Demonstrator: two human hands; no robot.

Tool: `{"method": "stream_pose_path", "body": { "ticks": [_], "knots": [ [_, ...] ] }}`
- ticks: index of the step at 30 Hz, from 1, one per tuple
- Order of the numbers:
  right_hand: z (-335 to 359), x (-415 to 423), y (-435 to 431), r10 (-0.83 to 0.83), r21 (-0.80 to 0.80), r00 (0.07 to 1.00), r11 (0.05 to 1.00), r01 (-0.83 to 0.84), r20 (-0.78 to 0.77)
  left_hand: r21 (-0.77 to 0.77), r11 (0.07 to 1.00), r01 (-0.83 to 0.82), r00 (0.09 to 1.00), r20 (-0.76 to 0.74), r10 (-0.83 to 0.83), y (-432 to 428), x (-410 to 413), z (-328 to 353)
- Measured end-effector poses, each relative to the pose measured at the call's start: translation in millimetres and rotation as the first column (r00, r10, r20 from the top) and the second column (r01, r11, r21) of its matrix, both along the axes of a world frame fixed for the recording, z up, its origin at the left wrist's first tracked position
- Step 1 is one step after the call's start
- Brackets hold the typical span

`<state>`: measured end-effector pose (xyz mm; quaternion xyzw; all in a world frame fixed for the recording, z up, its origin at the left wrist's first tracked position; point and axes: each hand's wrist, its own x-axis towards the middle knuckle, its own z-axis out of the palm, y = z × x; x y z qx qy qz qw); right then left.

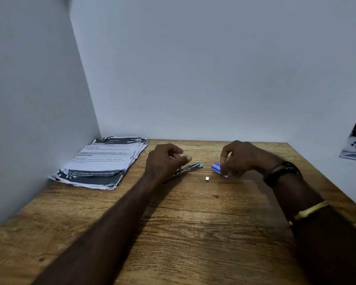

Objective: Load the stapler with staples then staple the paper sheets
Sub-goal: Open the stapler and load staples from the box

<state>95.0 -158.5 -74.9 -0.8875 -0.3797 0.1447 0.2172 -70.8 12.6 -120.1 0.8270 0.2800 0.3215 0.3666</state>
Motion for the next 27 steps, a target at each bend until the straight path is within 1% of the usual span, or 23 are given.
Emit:
{"method": "stream_pose_path", "body": {
  "ticks": [3,8,10,12,15,17,20,23,25,27],
  "knots": [
    [2.8,-0.5,-3.2,0.059,-0.077,0.997,0.995,-0.063,-0.058,0.063,0.998,0.024,0.992,-0.122,-0.016,-2.2,-1.1,0.1],
    [3.7,-0.7,-2.0,0.101,-0.247,0.995,0.964,-0.102,-0.018,0.129,0.99,0.048,0.964,-0.264,-0.013,-3.1,-0.5,-0.8],
    [2.6,-0.6,-0.5,0.104,-0.281,0.994,0.954,-0.104,-0.017,0.148,0.987,0.061,0.946,-0.325,-0.01,-2.7,-0.5,-1.9],
    [2.4,-0.6,-0.2,0.1,-0.281,0.995,0.955,-0.099,-0.012,0.163,0.985,0.057,0.933,-0.361,0.005,-2.6,-0.9,-3.2],
    [3.2,-2.2,0.0,0.108,-0.246,0.994,0.964,-0.102,0.012,0.179,0.983,0.04,0.927,-0.374,0.03,-3.8,-1.4,-4.3],
    [2.7,-5.5,2.9,0.137,-0.164,0.989,0.979,-0.125,0.064,0.177,0.983,0.04,0.926,-0.376,0.03,-4.5,-1.1,-4.2],
    [0.5,-14.5,10.0,0.246,-0.06,0.958,0.969,-0.24,0.146,0.173,0.984,0.03,0.928,-0.37,0.036,-5.5,-1.0,-4.0],
    [-3.3,-24.0,15.3,0.345,-0.069,0.924,0.939,-0.338,0.166,0.189,0.982,0.015,0.93,-0.362,0.056,-6.9,-1.3,-3.9],
    [-6.6,-26.1,17.5,0.376,-0.095,0.905,0.927,-0.364,0.201,0.193,0.981,0.011,0.93,-0.362,0.061,-7.9,-1.4,-3.5],
    [-9.8,-25.4,18.9,0.384,-0.086,0.895,0.923,-0.375,0.226,0.193,0.981,0.013,0.929,-0.365,0.059,-9.2,-1.9,-2.6]
  ]
}}
